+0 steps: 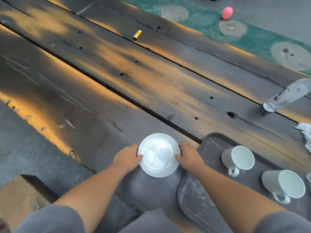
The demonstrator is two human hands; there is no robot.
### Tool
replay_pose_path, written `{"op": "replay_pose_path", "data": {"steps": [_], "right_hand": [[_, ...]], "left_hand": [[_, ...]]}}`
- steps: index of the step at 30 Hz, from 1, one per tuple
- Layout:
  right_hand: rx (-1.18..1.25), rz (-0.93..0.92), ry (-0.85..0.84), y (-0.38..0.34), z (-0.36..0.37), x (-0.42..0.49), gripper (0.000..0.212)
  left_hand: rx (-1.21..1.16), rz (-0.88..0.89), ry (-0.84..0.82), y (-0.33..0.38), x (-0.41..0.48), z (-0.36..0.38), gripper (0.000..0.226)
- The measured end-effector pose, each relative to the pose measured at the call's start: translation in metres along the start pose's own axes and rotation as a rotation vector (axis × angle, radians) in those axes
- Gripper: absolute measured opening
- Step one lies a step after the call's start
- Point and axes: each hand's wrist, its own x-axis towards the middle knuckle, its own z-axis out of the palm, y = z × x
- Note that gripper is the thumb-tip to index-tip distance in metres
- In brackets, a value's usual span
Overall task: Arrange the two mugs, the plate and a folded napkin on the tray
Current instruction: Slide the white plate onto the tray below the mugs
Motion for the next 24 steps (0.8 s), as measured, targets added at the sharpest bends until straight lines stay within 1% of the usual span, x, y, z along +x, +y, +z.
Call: {"op": "replay_pose_path", "data": {"steps": [4, 11, 13, 17, 21, 24], "right_hand": [[0.002, 0.065, 0.005, 0.004, -0.001, 0.011, 0.023], [-0.01, 0.121, -0.013, 0.009, 0.005, 0.024, 0.011], [-0.003, 0.131, -0.05, 0.009, 0.006, 0.026, 0.012], [0.13, 0.188, -0.126, 0.007, 0.01, 0.026, 0.017], [0.234, 0.22, -0.113, 0.003, 0.013, 0.022, 0.02], [0.224, 0.231, -0.086, 0.0, 0.015, 0.02, 0.02]], "left_hand": [[-0.07, -0.049, -0.002, 0.0, 0.007, 0.006, 0.033], [-0.24, -0.144, 0.063, -0.003, 0.009, 0.016, 0.039], [-0.264, -0.153, 0.072, -0.003, 0.01, 0.016, 0.04], [-0.256, -0.152, 0.077, -0.002, 0.011, 0.015, 0.041], [-0.323, -0.156, 0.064, 0.001, 0.011, 0.015, 0.043], [-0.312, -0.151, 0.074, 0.002, 0.013, 0.013, 0.045]]}}
